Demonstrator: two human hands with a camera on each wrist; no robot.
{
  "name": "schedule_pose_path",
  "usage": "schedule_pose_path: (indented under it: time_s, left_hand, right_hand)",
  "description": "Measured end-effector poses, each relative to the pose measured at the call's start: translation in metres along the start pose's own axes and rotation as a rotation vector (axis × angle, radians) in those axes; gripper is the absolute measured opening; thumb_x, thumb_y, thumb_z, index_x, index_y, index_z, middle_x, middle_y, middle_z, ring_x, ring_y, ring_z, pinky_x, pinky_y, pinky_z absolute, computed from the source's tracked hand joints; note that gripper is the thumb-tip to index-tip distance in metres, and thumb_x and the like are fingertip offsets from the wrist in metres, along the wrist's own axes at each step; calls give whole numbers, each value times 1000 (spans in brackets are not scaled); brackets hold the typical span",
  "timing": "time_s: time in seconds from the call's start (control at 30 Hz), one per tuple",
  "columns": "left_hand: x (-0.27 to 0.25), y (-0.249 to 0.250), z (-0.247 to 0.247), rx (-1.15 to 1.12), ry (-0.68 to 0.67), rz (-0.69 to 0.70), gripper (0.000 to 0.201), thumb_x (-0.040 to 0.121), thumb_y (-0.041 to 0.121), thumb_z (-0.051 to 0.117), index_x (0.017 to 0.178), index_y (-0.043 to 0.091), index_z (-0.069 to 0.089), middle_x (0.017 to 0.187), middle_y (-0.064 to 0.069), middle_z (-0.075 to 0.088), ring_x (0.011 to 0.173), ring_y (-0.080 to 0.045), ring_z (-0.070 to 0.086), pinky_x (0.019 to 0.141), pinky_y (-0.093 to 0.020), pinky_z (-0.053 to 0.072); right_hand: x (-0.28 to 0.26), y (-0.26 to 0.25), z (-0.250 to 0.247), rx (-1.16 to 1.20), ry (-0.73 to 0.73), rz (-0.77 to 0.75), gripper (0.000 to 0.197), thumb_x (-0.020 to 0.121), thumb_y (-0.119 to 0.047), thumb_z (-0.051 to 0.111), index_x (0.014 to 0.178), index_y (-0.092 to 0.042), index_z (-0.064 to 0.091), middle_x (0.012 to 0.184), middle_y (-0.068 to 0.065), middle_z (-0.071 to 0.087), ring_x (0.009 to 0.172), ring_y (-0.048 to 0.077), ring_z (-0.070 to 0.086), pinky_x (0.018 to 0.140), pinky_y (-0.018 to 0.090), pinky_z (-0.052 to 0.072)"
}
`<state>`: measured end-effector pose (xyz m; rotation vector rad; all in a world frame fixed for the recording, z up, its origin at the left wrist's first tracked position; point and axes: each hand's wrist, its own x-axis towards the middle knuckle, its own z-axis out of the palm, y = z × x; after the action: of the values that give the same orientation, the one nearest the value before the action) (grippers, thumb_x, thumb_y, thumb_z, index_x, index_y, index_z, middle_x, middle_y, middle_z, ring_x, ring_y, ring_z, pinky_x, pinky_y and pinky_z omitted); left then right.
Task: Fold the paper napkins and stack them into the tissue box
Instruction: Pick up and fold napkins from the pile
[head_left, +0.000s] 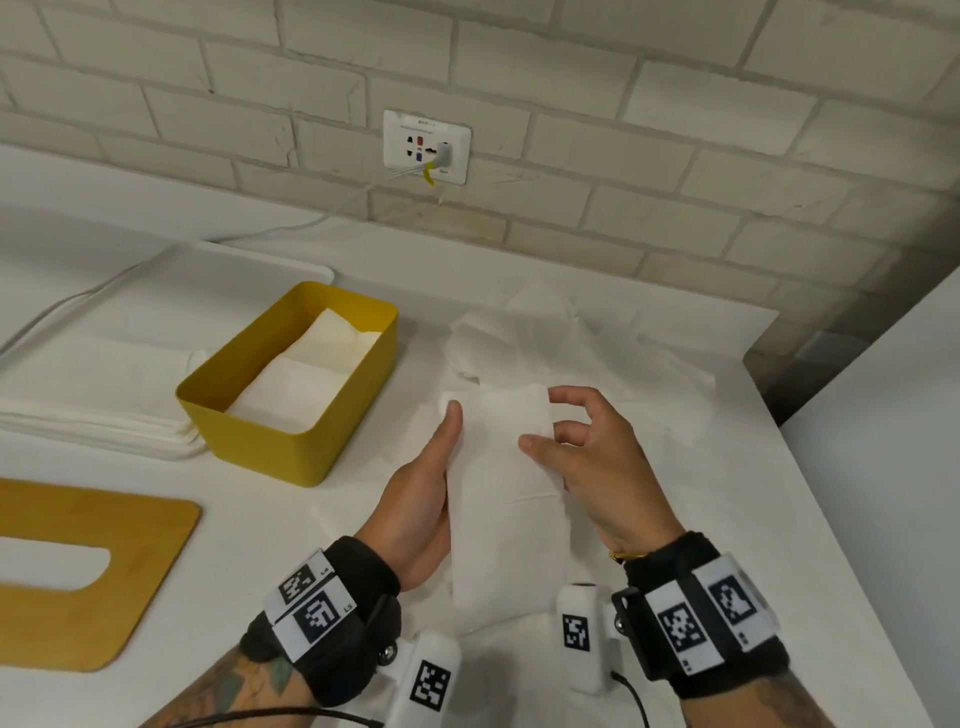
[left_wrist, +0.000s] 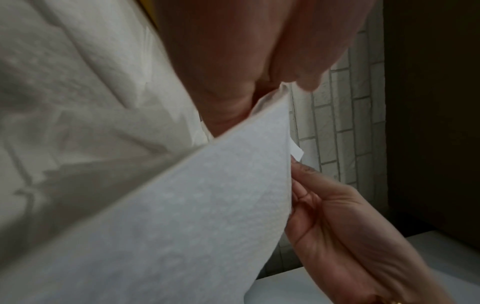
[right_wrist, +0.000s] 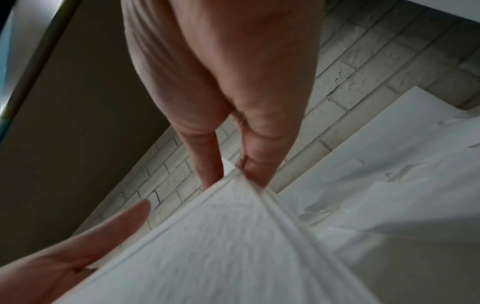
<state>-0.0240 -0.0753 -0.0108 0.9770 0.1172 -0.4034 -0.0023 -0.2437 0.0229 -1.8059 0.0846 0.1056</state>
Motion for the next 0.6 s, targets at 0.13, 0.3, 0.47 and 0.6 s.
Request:
schedule_pose_path:
  time_s: [0.13,0.3,0.47,0.6]
  left_hand:
    - [5,1,-1,75,51,16,40,107,34,44,132,9,63,122,-13,74,113,-30,71,99,-45,52]
    - [18,6,-18,39,232,85,38,105,38,49,129,12,64,118,-13,75,107,-31,73,98,-51,53]
    - [16,13,-33,-24,321,139,31,105,33,53,128,17,63,108,-2,79,97,-20,75,80,-40,54]
    - [13,12,-36,-38,327,133,34,104,33,53,134,17,60,108,-1,79,93,-17,76,79,-40,53]
  right_hand:
    - [-5,3,4,7,13,28,53,83,-25,83,124,-39,51,87,-7,75,82,5,73,69,20,55]
    - [-24,38,7,-117,-199,137,73,79,-19,85,134,-38,41,93,-2,73,87,13,72,88,34,59]
    - [-17,44,-38,-188,-148,213,47,83,-17,82,121,-25,57,85,10,75,73,25,73,67,30,57]
    - [26,42,-87,-216,191,265,24,89,-22,76,110,-13,68,93,6,75,75,16,72,63,26,55]
